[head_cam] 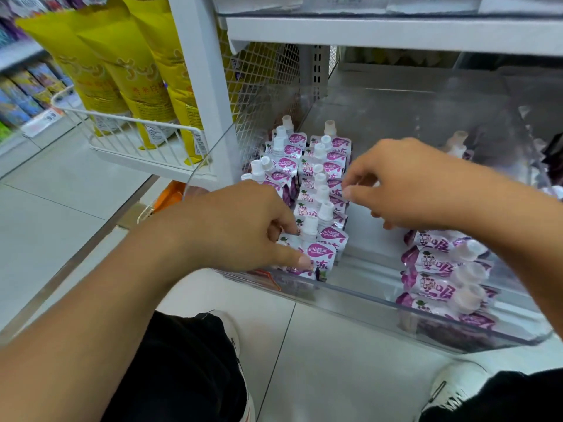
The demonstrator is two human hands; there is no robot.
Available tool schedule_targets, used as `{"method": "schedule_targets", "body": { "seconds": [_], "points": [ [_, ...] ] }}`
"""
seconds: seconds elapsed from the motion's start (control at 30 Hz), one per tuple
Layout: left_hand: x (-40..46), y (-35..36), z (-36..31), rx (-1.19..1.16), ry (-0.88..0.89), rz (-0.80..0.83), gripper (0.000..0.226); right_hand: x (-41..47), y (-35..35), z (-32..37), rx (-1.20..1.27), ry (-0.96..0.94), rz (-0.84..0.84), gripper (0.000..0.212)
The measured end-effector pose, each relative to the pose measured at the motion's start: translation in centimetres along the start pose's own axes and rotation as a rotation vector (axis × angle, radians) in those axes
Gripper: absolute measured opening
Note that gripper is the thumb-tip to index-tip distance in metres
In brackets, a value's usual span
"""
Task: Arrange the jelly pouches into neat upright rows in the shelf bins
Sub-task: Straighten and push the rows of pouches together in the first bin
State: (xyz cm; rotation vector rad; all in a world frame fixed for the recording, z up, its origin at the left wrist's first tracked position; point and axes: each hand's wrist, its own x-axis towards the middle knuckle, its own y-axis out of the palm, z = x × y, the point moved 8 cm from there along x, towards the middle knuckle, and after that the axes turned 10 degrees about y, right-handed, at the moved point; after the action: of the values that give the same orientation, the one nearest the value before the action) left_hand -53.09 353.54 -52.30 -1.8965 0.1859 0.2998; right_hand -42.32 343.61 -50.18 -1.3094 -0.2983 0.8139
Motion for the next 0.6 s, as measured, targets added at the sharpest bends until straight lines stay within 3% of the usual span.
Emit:
{"method": "schedule_targets", "body": {
  "seconds": [0.1,0.23,0.37,0.47,0.6],
  "points": [
    [0.5,0.2,-0.2,0.076,0.008,-0.02,0.039,-0.1,1.1,-1.1,0.03,0.103,0.045,0.037],
    [0.1,1.1,0.4,0.034,-0.033,0.027,0.051,0.1,2.2,-1.7,0.231,0.203,0.153,0.038],
    [0.2,0.8,0.4,0.027,-0.002,0.08,0.05,-0.1,2.7,-1.9,0.253,0.244,0.207,0.045],
    [0.2,0.1,-0.2,-0.037,0.032,0.03,0.042,-0.1,2.5,-2.4,0.294,0.278,0.189,0.044],
    [0.0,0.1,-2.1,0.048,0.066,-0.043,0.043,-0.1,3.2,-2.2,0.343,0.287,0.221,0.038]
  ]
}}
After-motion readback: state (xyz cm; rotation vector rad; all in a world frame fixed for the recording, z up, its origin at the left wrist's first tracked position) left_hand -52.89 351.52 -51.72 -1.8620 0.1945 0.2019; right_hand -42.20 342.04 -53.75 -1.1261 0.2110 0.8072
